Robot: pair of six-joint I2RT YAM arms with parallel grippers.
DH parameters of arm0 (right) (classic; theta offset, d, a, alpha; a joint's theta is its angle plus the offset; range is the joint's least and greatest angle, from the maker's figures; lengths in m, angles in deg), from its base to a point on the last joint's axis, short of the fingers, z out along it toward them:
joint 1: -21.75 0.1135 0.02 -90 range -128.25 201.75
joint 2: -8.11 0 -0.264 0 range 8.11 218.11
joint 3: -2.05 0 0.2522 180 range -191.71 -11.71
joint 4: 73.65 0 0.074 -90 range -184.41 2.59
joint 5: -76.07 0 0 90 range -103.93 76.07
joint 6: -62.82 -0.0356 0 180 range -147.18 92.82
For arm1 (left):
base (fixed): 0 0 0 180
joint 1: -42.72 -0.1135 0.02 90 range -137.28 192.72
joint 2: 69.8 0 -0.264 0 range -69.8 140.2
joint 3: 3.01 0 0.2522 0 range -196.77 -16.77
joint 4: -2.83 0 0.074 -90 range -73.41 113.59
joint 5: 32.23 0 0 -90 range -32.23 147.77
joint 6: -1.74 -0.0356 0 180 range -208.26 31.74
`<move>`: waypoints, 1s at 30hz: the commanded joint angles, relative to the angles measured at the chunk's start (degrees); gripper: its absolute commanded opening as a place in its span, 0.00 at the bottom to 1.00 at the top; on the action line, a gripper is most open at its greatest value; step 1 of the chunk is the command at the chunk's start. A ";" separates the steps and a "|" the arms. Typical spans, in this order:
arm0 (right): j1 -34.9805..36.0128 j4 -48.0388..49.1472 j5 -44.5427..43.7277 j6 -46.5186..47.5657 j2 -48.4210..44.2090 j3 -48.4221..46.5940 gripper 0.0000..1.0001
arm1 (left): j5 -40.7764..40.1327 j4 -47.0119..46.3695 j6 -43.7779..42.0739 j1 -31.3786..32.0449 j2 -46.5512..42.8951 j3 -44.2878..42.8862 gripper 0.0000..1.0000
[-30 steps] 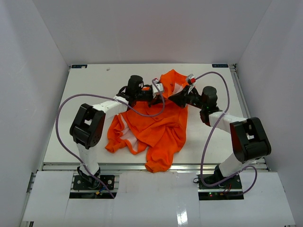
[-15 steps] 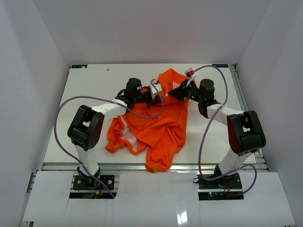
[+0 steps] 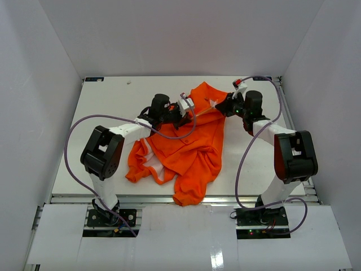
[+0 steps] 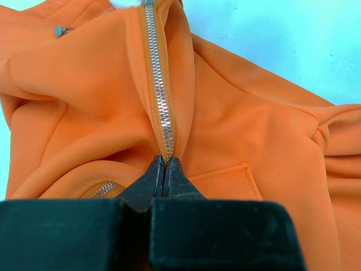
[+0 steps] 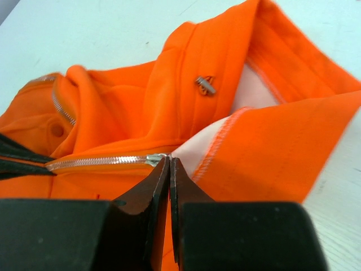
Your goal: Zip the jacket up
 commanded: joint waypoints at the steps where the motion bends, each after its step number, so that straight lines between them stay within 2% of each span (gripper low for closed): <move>1: -5.72 -0.71 -11.63 -1.08 1.17 -6.76 0.08 | -5.12 1.68 1.18 -0.50 -5.55 0.71 0.00; 8: -8.91 -0.68 -16.75 -4.79 3.93 -13.20 0.08 | -10.05 2.41 3.71 -2.12 -5.08 -0.83 0.00; 19: -15.06 1.76 -14.41 -6.72 6.36 -17.32 0.08 | -12.99 -0.08 9.77 -7.65 -4.05 -4.72 0.00; 30: -16.66 1.32 -14.16 -6.66 10.35 -20.80 0.08 | -15.39 -2.62 10.91 -9.42 -2.43 -5.23 0.00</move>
